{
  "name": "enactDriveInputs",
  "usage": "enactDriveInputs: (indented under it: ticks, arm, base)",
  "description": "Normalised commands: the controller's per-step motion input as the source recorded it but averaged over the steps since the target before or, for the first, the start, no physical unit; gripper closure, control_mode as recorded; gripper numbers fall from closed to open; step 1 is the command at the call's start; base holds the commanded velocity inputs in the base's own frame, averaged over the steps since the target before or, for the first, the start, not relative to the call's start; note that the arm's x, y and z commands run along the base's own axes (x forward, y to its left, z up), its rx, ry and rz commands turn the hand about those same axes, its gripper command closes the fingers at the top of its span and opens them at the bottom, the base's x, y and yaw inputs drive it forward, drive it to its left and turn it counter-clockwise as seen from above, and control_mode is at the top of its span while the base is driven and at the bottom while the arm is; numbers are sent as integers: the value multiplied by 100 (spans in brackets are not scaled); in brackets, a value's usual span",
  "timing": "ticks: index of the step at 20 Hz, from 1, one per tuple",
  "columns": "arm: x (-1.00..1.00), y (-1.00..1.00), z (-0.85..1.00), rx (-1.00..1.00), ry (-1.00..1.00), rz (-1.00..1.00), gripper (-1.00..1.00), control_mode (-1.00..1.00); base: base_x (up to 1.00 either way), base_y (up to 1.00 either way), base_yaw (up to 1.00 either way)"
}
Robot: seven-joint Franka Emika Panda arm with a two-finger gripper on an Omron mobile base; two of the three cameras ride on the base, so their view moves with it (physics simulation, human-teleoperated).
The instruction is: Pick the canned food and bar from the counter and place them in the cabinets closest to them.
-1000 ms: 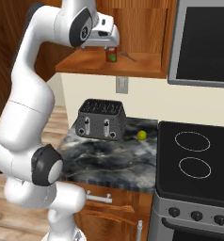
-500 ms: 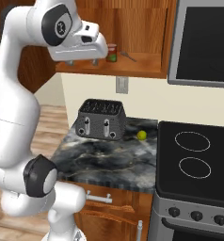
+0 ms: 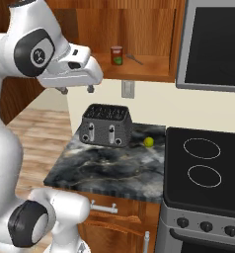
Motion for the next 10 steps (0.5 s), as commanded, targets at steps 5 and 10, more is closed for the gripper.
enactDriveInputs:
  ticks: [5, 10]
  arm:
    - [-71, -33, -37, 4, -9, -4, -100, -100]
    - [-19, -10, -14, 0, -2, 0, -100, -100]
  base:
    - [0, 0, 0]
    - [0, 0, 0]
